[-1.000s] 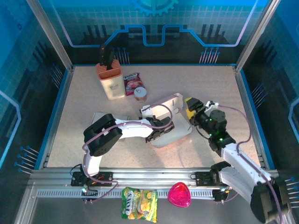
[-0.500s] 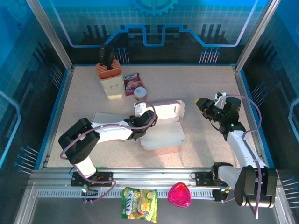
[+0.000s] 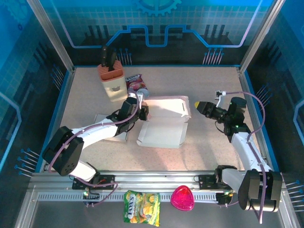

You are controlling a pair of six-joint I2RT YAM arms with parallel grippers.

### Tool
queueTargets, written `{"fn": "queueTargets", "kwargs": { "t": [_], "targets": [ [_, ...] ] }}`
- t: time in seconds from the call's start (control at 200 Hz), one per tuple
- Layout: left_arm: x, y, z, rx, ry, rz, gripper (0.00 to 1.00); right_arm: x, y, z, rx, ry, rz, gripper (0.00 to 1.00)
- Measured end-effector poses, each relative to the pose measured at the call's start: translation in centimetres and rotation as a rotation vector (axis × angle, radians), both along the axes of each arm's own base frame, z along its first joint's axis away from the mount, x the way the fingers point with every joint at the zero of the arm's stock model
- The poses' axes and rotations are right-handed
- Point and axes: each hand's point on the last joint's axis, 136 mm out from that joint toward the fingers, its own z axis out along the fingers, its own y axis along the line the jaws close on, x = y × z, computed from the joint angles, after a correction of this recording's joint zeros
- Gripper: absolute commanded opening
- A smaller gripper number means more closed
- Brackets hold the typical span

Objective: Fold the paper box

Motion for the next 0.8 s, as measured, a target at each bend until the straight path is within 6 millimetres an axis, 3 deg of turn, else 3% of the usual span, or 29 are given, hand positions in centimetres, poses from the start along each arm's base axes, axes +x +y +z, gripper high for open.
{"fn": "queueTargets", "kwargs": {
  "t": [0.51, 0.8],
  "targets": [
    [-0.9, -0.3, -0.8, -0.052, 0.080, -0.092, 0.00, -2.6, 2.5, 1.8, -0.072, -0.163, 0.111, 0.43],
    [-1.0, 0.1, -1.0, -0.066, 0.107, -0.103, 0.00, -3.3, 4.3, 0.5, -0.127, -0.165, 0.169, 0.43]
  ]
}}
